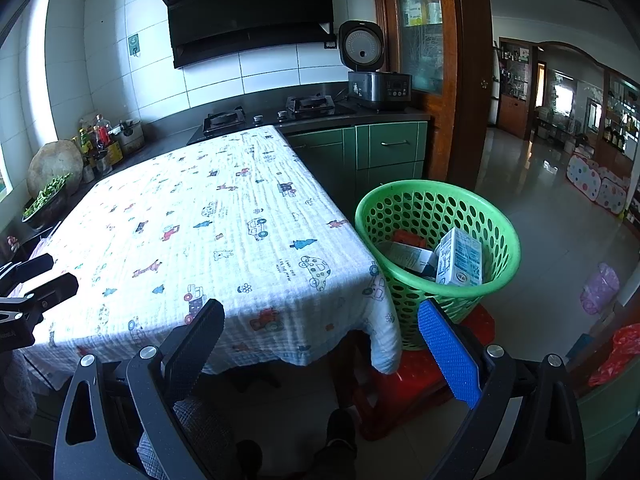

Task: Collect trash

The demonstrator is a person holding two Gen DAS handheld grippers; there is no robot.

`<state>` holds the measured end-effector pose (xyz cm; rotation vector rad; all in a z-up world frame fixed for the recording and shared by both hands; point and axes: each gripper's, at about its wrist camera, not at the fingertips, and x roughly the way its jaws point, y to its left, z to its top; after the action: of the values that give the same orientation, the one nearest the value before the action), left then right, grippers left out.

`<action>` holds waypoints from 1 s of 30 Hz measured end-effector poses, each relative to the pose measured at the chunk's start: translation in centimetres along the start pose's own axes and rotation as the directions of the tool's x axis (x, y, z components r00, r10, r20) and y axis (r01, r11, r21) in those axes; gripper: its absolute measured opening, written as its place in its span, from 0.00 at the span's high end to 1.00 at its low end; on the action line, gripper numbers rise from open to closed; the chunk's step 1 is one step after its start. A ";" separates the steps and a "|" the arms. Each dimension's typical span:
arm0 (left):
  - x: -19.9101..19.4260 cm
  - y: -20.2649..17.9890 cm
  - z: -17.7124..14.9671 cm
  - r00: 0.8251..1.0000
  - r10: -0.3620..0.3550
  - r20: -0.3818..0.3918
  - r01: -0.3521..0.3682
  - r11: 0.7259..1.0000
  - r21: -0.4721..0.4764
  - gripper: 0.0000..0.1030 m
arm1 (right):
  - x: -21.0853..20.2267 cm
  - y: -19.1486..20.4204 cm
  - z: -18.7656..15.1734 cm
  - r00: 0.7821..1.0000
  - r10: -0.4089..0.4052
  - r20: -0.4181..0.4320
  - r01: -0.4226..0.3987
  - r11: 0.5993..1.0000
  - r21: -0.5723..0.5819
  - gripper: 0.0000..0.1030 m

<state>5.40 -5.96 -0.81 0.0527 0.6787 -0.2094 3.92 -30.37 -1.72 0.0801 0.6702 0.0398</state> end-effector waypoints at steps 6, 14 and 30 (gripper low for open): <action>0.1 -0.1 0.0 1.000 0.003 -0.003 -0.003 1.000 -0.002 0.05 | 0.0 0.0 0.0 1.000 0.003 -0.002 -0.003 1.000 0.001 0.08; -0.1 -0.2 0.0 1.000 0.010 -0.002 -0.010 1.000 0.001 0.05 | 0.0 -0.1 -0.1 1.000 0.011 -0.001 -0.011 1.000 0.007 0.08; -0.3 -0.3 0.2 1.000 0.027 0.008 -0.027 1.000 0.011 0.05 | 0.1 -0.1 -0.1 1.000 0.016 -0.001 -0.016 1.000 0.005 0.08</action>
<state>5.21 -6.26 -0.40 0.0714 0.6686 -0.1871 3.91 -30.43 -1.89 0.0907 0.6710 0.0531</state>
